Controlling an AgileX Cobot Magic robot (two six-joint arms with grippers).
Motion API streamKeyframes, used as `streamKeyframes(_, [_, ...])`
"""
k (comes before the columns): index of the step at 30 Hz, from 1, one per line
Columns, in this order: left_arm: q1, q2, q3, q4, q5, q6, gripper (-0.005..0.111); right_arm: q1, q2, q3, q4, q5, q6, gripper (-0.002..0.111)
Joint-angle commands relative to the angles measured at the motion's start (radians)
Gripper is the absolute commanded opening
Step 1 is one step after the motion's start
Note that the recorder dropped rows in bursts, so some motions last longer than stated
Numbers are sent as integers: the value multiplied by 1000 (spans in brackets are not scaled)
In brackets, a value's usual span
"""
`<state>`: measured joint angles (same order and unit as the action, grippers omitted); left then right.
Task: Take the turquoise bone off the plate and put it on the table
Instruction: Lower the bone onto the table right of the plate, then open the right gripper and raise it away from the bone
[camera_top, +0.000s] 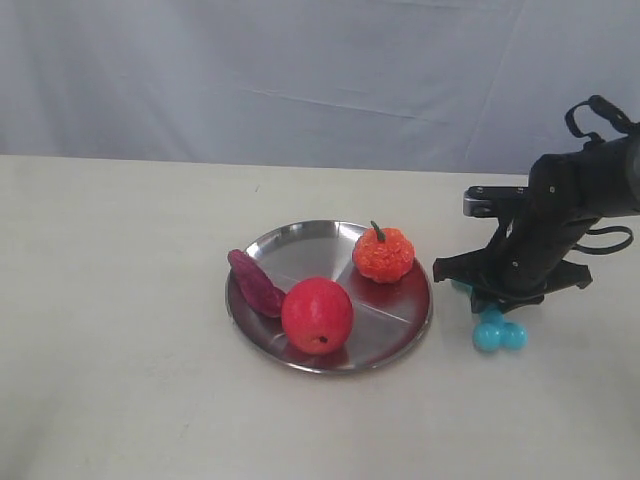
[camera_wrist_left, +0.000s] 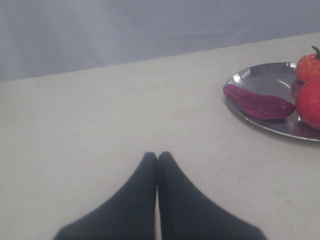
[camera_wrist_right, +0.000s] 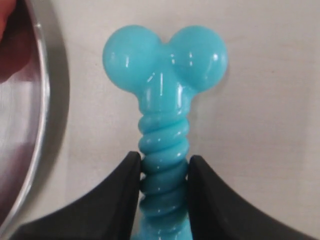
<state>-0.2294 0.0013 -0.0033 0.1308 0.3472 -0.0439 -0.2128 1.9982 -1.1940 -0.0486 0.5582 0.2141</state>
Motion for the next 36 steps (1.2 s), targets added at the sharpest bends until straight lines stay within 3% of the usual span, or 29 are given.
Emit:
streamKeyframes(1, [-2,-1,3,1,-1,0,0,-5,-2,-5,-1,0,-12,-1])
streamKeyframes(25, [-2,-1,3,1,-1,0,0,-5,9,-5,6,-2,-16,0])
streamKeyframes(26, [-2,-1,3,1,-1,0,0,-5,9,-5,6,-2,-16,2])
streamKeyframes(28, [-2,-1,3,1,-1,0,0,-5,9,-5,9,-2,-16,20])
streamKeyframes(29, [-2,-1,3,1,-1,0,0,-5,9,-5,30,-9,-12,41])
streamKeyframes(31, [-2,-1,3,1,-1,0,0,-5,9,-5,49,-12,-1,64])
streamKeyframes(32, [-2,-1,3,1,-1,0,0,-5,9,-5,49,-13,-1,69])
streamKeyframes(36, [-2,-1,3,1,-1,0,0,-5,5,-5,49,-13,-1,61])
